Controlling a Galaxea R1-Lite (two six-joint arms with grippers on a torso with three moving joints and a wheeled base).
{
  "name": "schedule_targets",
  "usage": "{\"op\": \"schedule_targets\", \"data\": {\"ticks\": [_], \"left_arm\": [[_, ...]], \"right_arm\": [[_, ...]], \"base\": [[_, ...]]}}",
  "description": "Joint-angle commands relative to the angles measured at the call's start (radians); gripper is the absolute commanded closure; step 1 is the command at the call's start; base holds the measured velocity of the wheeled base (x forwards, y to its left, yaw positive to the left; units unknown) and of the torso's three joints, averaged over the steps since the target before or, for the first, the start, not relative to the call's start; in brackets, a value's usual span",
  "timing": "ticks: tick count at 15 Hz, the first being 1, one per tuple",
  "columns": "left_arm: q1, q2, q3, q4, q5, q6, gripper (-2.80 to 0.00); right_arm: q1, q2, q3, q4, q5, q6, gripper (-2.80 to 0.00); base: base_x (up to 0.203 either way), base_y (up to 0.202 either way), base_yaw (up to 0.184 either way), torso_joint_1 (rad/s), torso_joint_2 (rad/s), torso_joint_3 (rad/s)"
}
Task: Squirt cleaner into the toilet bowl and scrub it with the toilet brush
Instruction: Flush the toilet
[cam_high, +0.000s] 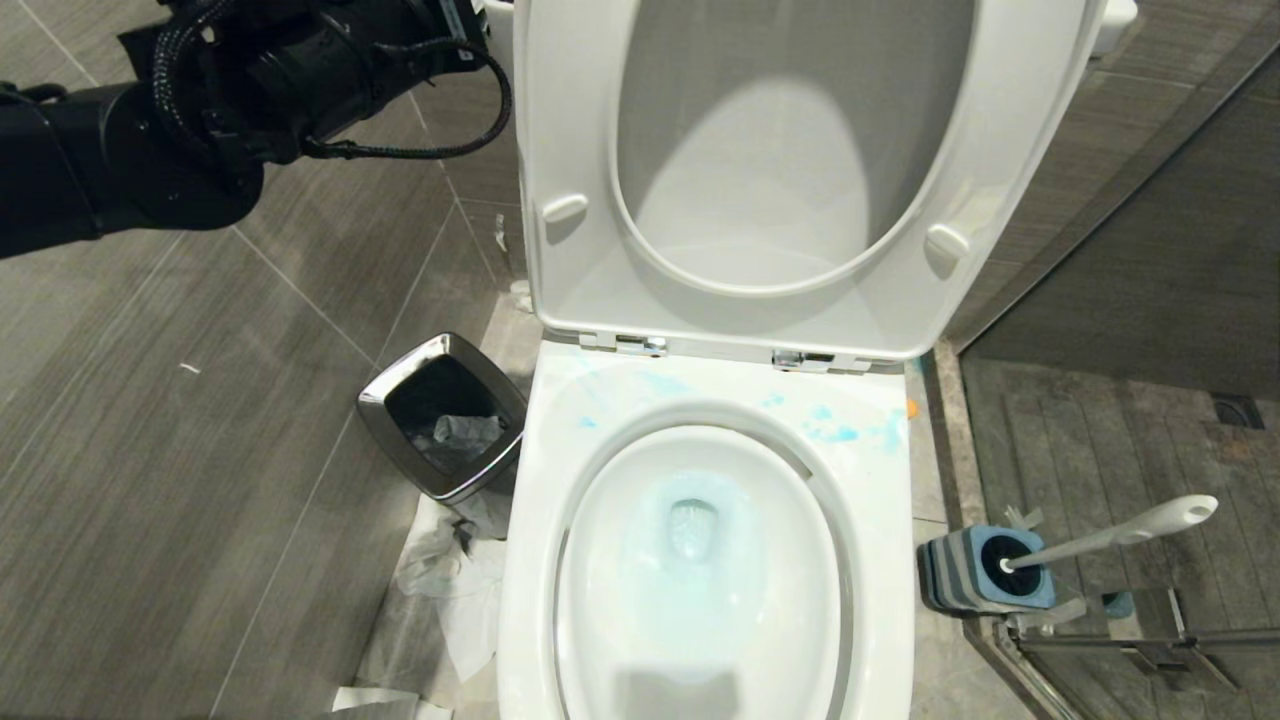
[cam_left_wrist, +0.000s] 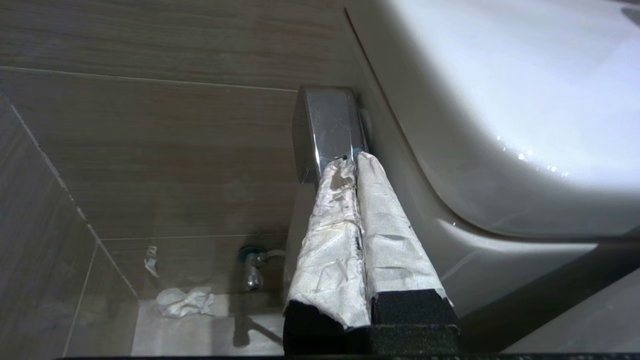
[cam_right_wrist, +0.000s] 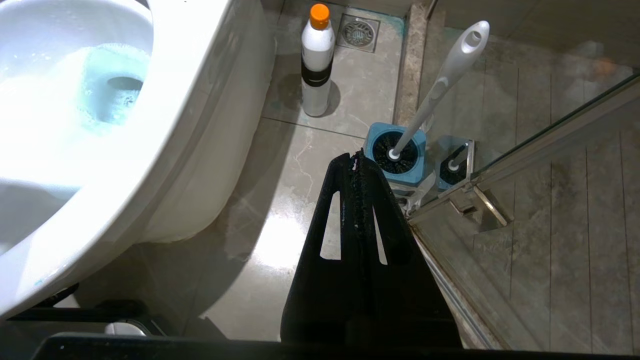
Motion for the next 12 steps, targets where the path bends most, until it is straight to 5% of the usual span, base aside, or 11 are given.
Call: {"op": "schedule_targets", "data": {"ticks": [1,6,12], "left_arm": [[-0.001,0.017,0.002,0.027,-0.003,0.023,0.00],[-0.002,0.018,0.002,0.143,-0.007,0.041,0.00],[-0.011,0.008,0.002,0.145,-0.010,0.028,0.00]], "right_arm": [[0.000,0.001,0.000,0.001,0.001,0.000,0.00],[0.000,0.001,0.000,0.000,0.000,0.000,0.00],[0.000,0.001,0.000,0.000,0.000,0.000,0.00]], "base": [[0.000,0.000,0.000,0.000,0.00,0.000],[0.000,0.000,0.000,0.000,0.00,0.000],[0.000,0.000,0.000,0.000,0.00,0.000]]}}
